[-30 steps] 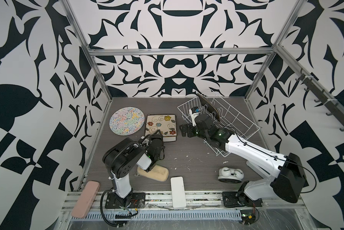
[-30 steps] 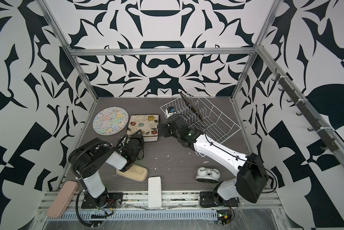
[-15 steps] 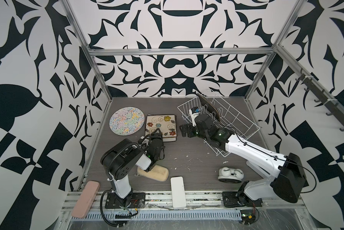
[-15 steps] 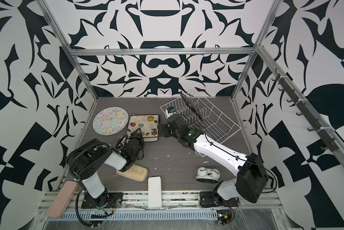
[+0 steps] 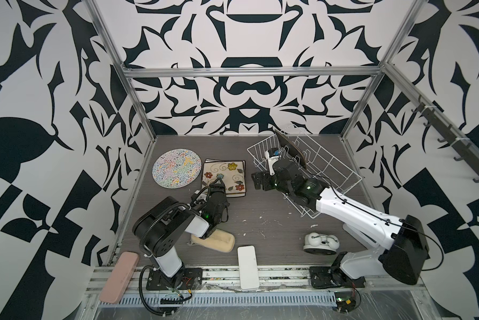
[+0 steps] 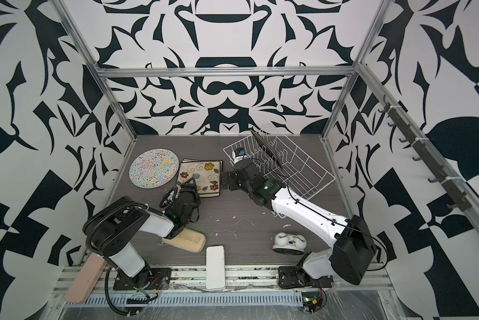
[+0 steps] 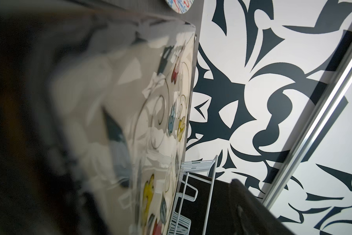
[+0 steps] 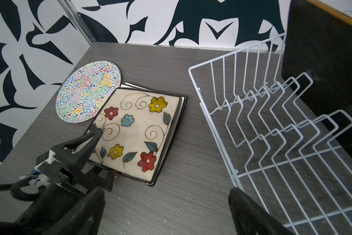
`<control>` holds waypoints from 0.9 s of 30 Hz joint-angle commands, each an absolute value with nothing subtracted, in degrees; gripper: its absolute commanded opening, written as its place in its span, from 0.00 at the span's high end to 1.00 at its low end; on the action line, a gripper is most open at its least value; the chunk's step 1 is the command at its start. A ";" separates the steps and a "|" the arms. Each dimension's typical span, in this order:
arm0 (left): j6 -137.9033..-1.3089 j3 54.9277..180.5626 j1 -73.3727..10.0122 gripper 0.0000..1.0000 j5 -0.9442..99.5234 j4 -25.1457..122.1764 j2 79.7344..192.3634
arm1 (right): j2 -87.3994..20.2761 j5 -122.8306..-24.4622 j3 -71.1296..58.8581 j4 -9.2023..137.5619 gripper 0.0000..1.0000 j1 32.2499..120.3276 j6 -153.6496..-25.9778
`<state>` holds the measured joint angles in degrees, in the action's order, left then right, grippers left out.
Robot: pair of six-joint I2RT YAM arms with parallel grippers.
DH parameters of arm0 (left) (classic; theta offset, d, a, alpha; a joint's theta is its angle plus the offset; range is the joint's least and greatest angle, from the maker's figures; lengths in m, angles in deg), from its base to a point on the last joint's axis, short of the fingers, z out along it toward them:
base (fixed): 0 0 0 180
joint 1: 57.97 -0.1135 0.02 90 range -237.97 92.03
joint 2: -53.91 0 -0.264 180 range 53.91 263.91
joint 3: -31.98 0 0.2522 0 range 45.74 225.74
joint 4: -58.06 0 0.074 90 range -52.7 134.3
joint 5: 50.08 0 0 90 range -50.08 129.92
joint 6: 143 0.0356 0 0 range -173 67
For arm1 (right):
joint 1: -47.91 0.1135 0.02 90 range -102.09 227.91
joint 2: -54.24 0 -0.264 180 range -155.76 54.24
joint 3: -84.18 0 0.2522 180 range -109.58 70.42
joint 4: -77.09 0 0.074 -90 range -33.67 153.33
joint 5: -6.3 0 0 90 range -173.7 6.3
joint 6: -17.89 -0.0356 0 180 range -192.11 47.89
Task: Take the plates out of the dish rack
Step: 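Open the left gripper and draw it back from the stacked plates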
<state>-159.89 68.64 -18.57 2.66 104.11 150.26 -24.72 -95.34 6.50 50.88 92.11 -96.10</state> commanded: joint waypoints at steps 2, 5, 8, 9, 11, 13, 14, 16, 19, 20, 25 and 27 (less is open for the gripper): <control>-160.84 69.56 -18.41 0.18 1.83 102.11 145.51 | -22.06 -97.15 6.17 51.61 0.02 91.85 -95.58; -160.97 70.32 -18.36 0.16 1.99 96.73 142.74 | -21.83 -97.06 6.34 51.47 0.02 91.79 -95.79; -161.86 71.06 -18.42 0.10 1.86 90.49 140.02 | -21.62 -97.15 6.54 51.68 0.02 91.85 -95.93; -162.11 71.17 -18.41 0.09 1.73 88.83 139.18 | -21.61 -97.15 6.69 51.64 0.02 91.84 -95.93; -162.56 71.21 -18.42 0.08 1.68 86.23 137.93 | -21.50 -97.15 6.78 51.74 0.02 91.81 -95.93; -162.89 71.20 -18.41 0.06 1.65 84.59 137.25 | -21.48 -97.15 6.87 51.73 0.01 91.85 -95.93; -163.14 71.21 -18.42 0.06 1.75 84.04 136.99 | -21.35 -97.15 6.94 51.75 0.02 91.85 -95.93; -163.20 71.32 -18.42 0.04 1.83 83.65 136.92 | -21.32 -97.15 7.05 51.73 0.02 91.85 -95.93; -163.35 71.86 -18.42 0.03 2.47 83.03 137.22 | -21.02 -97.28 7.12 51.73 0.02 91.83 -95.93; -163.16 72.40 -18.46 0.01 2.88 82.38 137.39 | -20.96 -97.32 7.17 51.73 0.02 91.84 -95.94; -162.42 75.80 -18.54 0.00 4.55 75.67 137.14 | -20.47 -98.06 7.44 51.55 0.02 91.79 -95.67; -162.42 76.48 -18.57 0.01 4.65 74.43 137.14 | -20.30 -98.32 7.46 51.38 0.02 91.76 -95.50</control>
<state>-162.51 73.78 -18.57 4.72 75.89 138.61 -22.71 -96.61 7.15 50.71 91.96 -96.08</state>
